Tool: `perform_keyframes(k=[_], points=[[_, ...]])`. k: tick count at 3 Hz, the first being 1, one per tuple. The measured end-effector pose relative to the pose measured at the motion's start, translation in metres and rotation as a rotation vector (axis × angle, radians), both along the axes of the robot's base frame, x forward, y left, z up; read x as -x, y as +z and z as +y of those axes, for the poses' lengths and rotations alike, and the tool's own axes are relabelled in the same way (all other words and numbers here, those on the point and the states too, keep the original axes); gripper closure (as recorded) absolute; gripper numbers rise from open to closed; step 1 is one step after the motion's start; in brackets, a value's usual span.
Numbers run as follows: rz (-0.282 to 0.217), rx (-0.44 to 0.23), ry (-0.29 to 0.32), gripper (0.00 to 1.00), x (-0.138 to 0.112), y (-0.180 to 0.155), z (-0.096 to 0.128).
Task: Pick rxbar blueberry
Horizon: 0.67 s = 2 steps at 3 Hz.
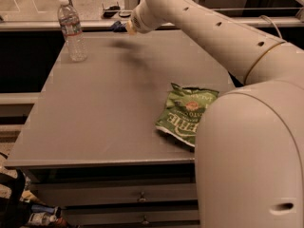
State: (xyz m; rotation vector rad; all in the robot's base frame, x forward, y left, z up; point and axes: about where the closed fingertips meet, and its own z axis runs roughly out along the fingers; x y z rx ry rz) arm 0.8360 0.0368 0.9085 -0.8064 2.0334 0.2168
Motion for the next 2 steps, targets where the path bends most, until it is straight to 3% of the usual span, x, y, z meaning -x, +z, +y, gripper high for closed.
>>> perform_keyframes(k=[2], points=[[-0.028,-0.019,0.069,1.0,0.026,0.047,-0.01]])
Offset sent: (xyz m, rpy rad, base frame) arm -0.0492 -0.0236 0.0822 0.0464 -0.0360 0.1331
